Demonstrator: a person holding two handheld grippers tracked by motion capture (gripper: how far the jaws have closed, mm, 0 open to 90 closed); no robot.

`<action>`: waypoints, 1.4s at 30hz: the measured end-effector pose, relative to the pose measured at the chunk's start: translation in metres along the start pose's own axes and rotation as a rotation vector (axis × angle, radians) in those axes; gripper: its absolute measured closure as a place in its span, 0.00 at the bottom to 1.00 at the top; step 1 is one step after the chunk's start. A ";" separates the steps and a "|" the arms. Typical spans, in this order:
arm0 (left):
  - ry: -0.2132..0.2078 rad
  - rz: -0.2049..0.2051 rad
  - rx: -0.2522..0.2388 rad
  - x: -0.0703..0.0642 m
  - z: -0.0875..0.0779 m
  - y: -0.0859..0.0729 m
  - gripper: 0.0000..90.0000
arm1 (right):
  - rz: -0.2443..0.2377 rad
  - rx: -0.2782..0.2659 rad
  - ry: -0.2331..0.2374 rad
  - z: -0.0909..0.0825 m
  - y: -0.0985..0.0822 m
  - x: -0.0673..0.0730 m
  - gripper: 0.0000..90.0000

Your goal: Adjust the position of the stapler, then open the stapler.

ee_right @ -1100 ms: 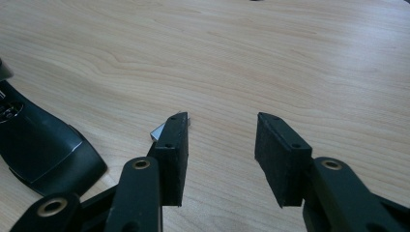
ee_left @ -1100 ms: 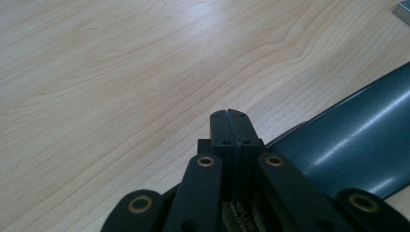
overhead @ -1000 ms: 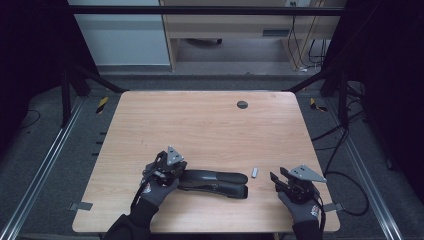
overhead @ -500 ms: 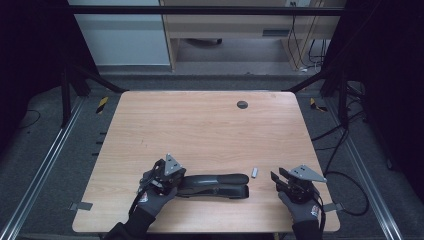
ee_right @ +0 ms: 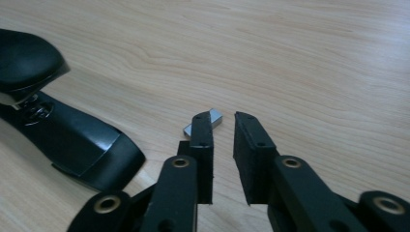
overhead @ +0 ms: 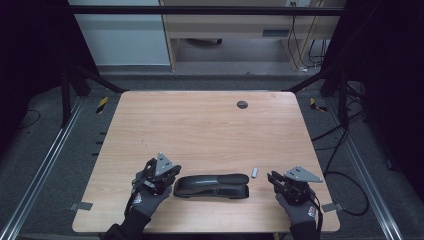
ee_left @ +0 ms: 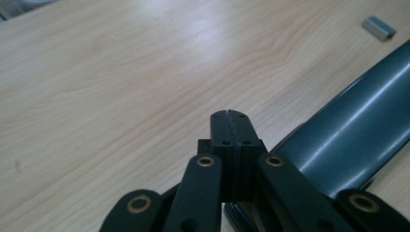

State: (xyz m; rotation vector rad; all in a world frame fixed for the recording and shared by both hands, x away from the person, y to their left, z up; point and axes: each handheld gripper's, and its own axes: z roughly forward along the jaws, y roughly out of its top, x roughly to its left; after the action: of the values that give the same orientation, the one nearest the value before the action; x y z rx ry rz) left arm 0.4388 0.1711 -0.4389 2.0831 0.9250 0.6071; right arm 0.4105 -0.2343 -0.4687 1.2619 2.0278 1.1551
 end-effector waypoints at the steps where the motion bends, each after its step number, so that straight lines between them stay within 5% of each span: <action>1: 0.010 -0.006 -0.022 0.004 -0.008 0.000 1.00 | -0.002 0.003 0.012 0.000 0.001 0.003 0.92; 11: 0.034 -0.021 -0.098 0.015 -0.033 0.001 0.88 | 0.009 0.000 0.011 0.000 0.000 0.002 0.92; 18: 0.038 0.034 -0.128 0.012 -0.038 0.003 0.61 | 0.021 -0.005 -0.013 0.000 -0.001 -0.002 0.79; 25: 0.014 0.114 -0.127 0.002 -0.034 0.006 0.47 | 0.028 0.000 -0.038 0.002 -0.002 -0.007 0.66; 31: -0.028 0.133 -0.116 -0.009 -0.034 0.010 0.39 | 0.042 -0.010 -0.073 0.001 -0.004 -0.014 0.55; 42: -0.070 0.192 -0.087 -0.022 -0.036 0.017 0.34 | 0.056 0.003 -0.084 0.000 -0.005 -0.020 0.54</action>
State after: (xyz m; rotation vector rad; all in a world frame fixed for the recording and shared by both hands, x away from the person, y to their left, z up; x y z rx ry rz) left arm 0.4079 0.1624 -0.4060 2.1148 0.6520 0.6568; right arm 0.4167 -0.2532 -0.4737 1.3534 1.9453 1.1060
